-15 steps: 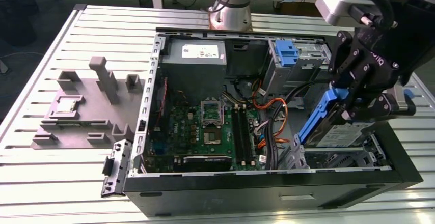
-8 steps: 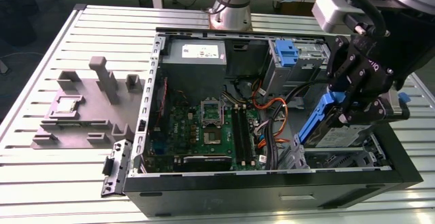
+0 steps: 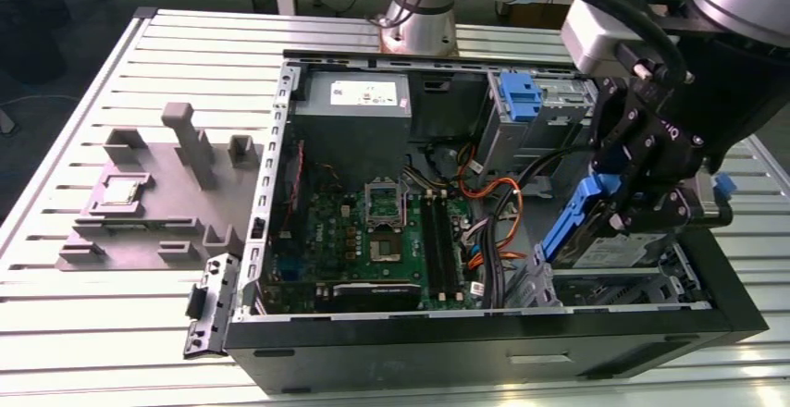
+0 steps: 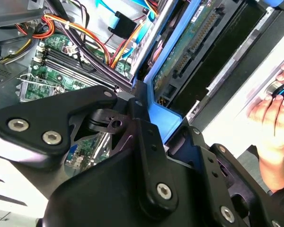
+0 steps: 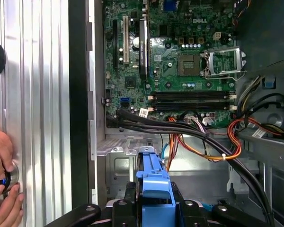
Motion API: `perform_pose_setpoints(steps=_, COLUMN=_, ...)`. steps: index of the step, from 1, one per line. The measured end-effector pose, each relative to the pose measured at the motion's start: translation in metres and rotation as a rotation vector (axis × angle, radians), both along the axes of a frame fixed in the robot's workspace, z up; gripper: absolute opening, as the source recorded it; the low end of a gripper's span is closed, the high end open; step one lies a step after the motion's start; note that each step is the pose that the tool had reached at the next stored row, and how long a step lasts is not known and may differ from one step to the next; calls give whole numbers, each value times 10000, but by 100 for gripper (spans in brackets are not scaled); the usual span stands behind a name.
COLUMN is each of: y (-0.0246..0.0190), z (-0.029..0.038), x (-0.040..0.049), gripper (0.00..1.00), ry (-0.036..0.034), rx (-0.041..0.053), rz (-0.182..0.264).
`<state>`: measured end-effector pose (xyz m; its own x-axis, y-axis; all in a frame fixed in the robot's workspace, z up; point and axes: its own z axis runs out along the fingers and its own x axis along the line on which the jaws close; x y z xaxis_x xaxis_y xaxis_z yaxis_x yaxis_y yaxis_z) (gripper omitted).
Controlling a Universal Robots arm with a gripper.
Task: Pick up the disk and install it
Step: 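Pick up the disk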
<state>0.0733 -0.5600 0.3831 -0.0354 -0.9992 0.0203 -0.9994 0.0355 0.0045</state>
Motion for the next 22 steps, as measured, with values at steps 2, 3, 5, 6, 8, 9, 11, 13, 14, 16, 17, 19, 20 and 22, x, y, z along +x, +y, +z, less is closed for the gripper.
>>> perform_pose_setpoints(steps=2, y=0, z=-21, x=0, gripper=37, ry=-1, rx=0, rz=0)
perform_pose_setpoints(steps=3, y=0, z=-32, x=0, gripper=37, ry=-1, rx=1, rz=0)
perform_pose_setpoints(steps=5, y=0, z=-52, x=0, gripper=37, ry=0, rx=1, rz=0)
perform_pose_setpoints(steps=6, y=0, z=-62, x=0, gripper=37, ry=-1, rx=0, rz=0)
perform_pose_setpoints(steps=8, y=0, z=-81, x=0, gripper=37, ry=0, rx=0, rz=0)
perform_pose_setpoints(steps=9, y=0, z=-91, x=0, gripper=37, ry=-1, rx=1, rz=0)
perform_pose_setpoints(steps=11, y=0, z=-110, x=0, gripper=37, ry=0, rx=0, rz=0)
perform_pose_setpoints(steps=13, y=0, z=-128, x=0, gripper=37, ry=-1, rx=1, rz=0)
perform_pose_setpoints(steps=14, y=0, z=-137, x=0, gripper=37, ry=-1, rx=1, rz=0)
perform_pose_setpoints(steps=16, y=0, z=-156, x=0, gripper=37, ry=-1, rx=1, rz=0)
perform_pose_setpoints(steps=17, y=0, z=-165, x=0, gripper=37, ry=0, rx=1, rz=0)
perform_pose_setpoints(steps=19, y=0, z=-183, x=0, gripper=37, ry=-1, rx=0, rz=0)
perform_pose_setpoints(steps=20, y=0, z=-192, x=0, gripper=37, ry=-1, rx=0, rz=0)
perform_pose_setpoints(steps=22, y=0, z=-209, x=0, gripper=37, ry=-1, rx=0, rz=-1)
